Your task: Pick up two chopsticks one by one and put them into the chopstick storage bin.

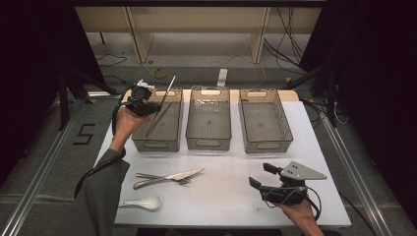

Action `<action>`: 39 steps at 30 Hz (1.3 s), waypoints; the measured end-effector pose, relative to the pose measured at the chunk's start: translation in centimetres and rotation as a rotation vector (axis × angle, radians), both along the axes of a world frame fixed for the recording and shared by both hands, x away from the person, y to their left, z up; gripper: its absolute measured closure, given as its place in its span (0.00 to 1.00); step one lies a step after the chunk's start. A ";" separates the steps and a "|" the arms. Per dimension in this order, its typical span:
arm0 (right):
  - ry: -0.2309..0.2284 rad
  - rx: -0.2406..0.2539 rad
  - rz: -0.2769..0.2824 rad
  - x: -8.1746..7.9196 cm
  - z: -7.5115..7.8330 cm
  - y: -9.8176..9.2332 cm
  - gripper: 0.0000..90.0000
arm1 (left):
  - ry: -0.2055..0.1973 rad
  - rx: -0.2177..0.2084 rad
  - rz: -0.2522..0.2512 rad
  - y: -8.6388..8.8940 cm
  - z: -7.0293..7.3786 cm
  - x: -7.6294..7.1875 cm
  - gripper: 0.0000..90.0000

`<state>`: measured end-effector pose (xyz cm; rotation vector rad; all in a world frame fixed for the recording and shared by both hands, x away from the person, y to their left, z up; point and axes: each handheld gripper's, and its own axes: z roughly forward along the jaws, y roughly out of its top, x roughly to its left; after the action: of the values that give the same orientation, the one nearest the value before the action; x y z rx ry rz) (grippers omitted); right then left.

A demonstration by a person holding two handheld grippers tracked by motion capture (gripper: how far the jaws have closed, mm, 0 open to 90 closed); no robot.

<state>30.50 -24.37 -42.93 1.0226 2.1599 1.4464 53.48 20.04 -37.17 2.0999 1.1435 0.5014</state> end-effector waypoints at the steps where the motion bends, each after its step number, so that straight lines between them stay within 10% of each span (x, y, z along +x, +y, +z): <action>1: -0.001 0.000 0.000 0.0 0.0 0.0 0.31 | 0.000 -0.005 0.001 0.1 -0.1 0.0 0.94; 29: 0.000 -0.002 0.000 0.0 0.0 0.0 0.31 | 0.032 0.008 0.058 1.0 -2.6 0.3 0.95; 39: 0.001 -0.002 -0.003 0.0 0.0 0.0 0.31 | 0.075 -0.050 0.097 1.4 -2.0 0.0 0.48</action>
<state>30.51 -24.37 -42.95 1.0258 2.1594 1.4429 53.46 21.42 -39.12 2.0427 1.2927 0.4367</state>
